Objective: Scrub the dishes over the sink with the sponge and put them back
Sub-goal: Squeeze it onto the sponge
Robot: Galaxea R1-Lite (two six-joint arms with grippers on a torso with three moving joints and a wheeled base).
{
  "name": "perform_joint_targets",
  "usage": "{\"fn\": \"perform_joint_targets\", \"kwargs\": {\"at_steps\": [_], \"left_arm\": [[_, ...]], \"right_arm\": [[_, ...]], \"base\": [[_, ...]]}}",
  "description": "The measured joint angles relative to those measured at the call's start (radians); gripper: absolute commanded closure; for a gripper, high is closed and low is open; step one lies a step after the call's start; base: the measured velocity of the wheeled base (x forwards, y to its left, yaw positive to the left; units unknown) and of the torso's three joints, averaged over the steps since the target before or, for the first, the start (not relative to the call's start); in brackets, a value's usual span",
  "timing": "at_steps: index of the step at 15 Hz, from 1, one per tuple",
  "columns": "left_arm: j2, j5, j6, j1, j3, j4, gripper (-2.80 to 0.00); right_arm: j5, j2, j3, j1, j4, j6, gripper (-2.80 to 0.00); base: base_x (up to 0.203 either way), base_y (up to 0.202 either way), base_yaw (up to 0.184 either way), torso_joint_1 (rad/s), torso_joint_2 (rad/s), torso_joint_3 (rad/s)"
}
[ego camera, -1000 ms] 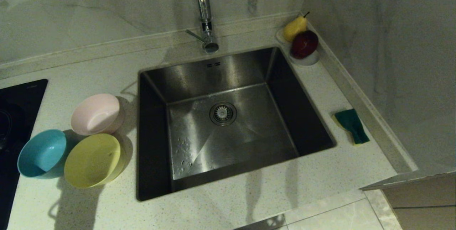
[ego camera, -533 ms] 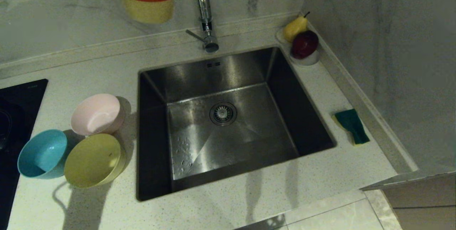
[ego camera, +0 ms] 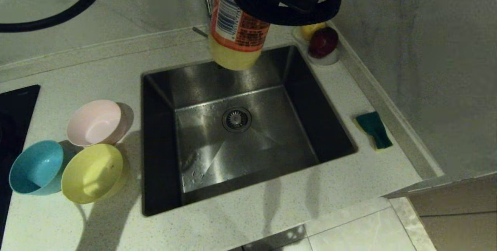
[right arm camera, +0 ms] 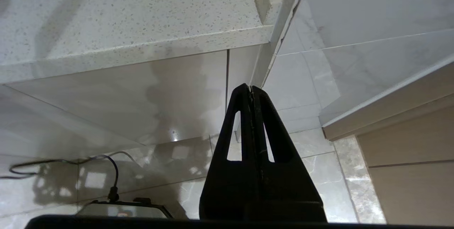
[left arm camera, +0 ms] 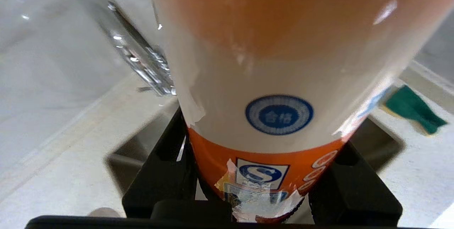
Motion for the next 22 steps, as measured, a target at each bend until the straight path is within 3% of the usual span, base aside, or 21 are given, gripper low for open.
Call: {"fn": "perform_joint_targets", "kwargs": {"at_steps": [4,12,22], "left_arm": [[0.079,-0.001,0.005,-0.028,0.039,0.031,0.0],[0.174,0.015,-0.009,-0.022,0.089,-0.089,0.0],[0.217,0.009,0.005,0.156,0.104,-0.19,0.0]], "right_arm": [[0.0,0.0,0.0,-0.002,0.0,0.0,0.0],[0.0,0.0,0.0,0.0,0.0,0.0,0.0],[-0.001,0.0,0.0,0.0,0.0,0.0,0.0]], "base": [[0.0,0.0,0.0,0.0,0.0,0.0],[0.0,0.0,0.0,0.0,0.0,0.0],[0.0,0.0,0.0,0.0,0.0,0.0]]}}
